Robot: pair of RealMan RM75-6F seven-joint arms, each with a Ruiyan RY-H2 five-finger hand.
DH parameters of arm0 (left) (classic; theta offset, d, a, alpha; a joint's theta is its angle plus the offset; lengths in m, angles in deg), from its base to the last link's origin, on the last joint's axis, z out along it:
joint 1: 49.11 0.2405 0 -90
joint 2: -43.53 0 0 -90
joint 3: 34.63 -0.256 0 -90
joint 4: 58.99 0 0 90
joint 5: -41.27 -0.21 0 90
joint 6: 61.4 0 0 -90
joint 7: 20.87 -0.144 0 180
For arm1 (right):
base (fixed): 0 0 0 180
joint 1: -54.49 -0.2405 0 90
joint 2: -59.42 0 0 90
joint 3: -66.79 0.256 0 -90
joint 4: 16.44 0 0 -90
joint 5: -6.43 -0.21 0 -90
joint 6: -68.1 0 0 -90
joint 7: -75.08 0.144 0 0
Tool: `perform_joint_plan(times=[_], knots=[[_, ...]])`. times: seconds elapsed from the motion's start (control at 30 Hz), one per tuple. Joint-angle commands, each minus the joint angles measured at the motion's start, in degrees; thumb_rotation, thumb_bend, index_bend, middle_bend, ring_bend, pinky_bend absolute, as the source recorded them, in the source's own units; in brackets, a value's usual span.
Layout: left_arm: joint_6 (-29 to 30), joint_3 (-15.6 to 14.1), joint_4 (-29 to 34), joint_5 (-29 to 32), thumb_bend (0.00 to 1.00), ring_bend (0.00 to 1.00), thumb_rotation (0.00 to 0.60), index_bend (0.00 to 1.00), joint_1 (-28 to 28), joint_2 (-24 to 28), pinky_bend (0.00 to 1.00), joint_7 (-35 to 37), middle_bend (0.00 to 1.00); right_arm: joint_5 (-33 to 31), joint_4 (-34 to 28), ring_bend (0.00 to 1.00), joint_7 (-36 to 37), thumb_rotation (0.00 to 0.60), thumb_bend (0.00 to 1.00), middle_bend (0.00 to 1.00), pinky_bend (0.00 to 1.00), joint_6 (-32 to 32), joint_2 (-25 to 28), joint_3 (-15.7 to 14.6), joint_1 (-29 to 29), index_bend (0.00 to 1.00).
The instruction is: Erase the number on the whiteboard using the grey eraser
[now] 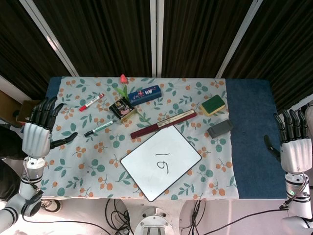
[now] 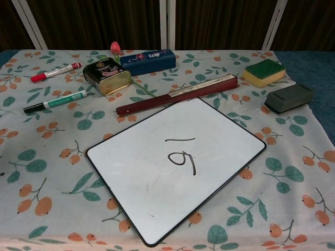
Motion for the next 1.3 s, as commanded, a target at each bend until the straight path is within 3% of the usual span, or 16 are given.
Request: perform_joint_plan(times=[0.03, 0.6, 0.9, 0.97, 1.13, 1.3], knots=[[-0.1, -0.3, 0.4, 0.1, 0.00, 0.06, 0.439, 0.12, 0.0, 0.3, 0.17, -0.2, 0.06, -0.2, 0.0, 0.00, 0.1, 0.600, 0.26, 0.00, 0.00, 0.0, 0.0, -0.1, 0.0, 0.00], [-0.2, -1.3, 1.2, 0.5, 0.00, 0.06, 0.446, 0.12, -0.3, 0.6, 0.17, -0.7, 0.06, -0.6, -0.4, 0.00, 0.3, 0.600, 0.26, 0.00, 0.00, 0.1, 0.4, -1.1, -0.5, 0.00], [-0.9, -1.9, 2.3, 0.9, 0.00, 0.06, 0.450, 0.12, -0.4, 1.2, 0.17, -1.1, 0.06, -0.1, -4.7, 0.00, -4.9, 0.600, 0.26, 0.00, 0.00, 5.5, 3.4, -3.1, -1.8, 0.00], [-1.1, -2.0, 2.4, 0.9, 0.00, 0.06, 0.450, 0.12, -0.5, 1.1, 0.17, -1.1, 0.06, -0.4, -7.4, 0.00, -8.1, 0.600, 0.26, 0.00, 0.00, 9.0, 5.2, -3.8, -2.6, 0.00], [-1.7, -2.8, 2.4, 0.8, 0.00, 0.06, 0.452, 0.12, -0.4, 0.5, 0.17, -1.4, 0.06, -7.9, -19.0, 0.00, -17.9, 0.600, 0.26, 0.00, 0.00, 27.3, 12.6, -5.4, -6.1, 0.00], [-2.3, -3.7, 2.2, 0.9, 0.00, 0.06, 0.448, 0.12, -0.1, 0.2, 0.17, -1.4, 0.06, -13.2, -19.1, 0.00, -23.7, 0.600, 0.24, 0.00, 0.00, 38.6, 12.6, -4.8, -11.0, 0.00]])
